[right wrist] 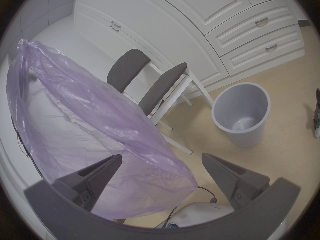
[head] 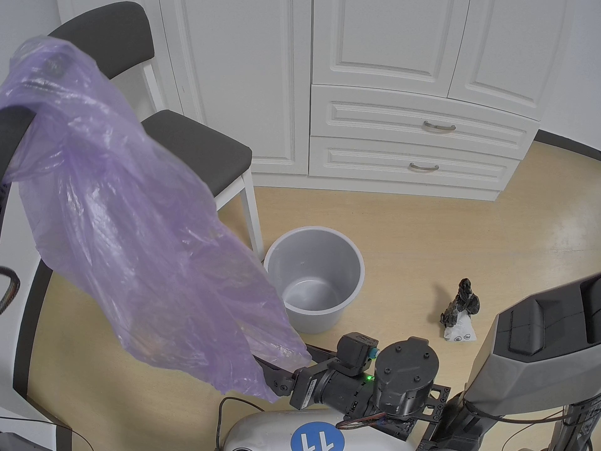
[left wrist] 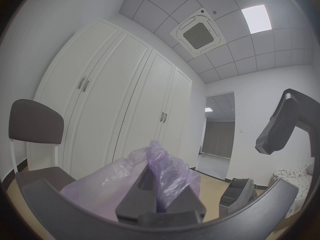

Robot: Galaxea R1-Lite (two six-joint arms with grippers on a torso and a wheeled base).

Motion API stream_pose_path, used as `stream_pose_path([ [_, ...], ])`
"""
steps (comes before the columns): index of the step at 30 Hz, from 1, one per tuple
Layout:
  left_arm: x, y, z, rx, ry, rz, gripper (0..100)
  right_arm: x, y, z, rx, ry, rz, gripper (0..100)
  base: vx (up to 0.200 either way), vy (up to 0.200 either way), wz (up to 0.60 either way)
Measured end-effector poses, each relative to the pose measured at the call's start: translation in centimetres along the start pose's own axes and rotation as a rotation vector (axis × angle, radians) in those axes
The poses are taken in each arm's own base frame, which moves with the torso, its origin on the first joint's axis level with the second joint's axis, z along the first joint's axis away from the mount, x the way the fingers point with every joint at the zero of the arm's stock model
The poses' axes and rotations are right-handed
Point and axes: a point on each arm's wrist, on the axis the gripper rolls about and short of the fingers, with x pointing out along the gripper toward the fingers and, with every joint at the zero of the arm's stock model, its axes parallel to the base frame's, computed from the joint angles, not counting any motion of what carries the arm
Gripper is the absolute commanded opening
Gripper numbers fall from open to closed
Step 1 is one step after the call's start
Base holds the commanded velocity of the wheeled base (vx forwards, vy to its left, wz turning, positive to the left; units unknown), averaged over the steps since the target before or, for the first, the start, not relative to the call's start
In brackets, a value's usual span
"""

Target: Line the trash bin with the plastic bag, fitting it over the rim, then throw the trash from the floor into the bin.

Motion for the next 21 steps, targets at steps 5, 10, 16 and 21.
stream_pose_path([
  [5, 0.00, -0.01, 0.01, 0.000, -0.001, 0.000, 0, 0.14, 0.07, -0.04, 0.001, -0.002, 0.003, 100, 0.000, 0.000, 0.00],
  [10, 0.00, -0.01, 0.01, 0.000, -0.001, -0.001, 0, 0.16, 0.18, -0.21, 0.011, 0.001, 0.004, 0, 0.000, 0.000, 0.00],
  [16, -0.01, -0.01, -0.02, 0.000, 0.000, -0.001, 0, 0.12, 0.24, -0.12, 0.013, -0.001, 0.006, 0, 0.000, 0.000, 0.00],
  [21, -0.07, -0.03, -0.33, 0.001, 0.016, -0.002, 0, 0.07, 0.22, -0.01, 0.008, -0.005, 0.003, 0, 0.000, 0.000, 0.00],
])
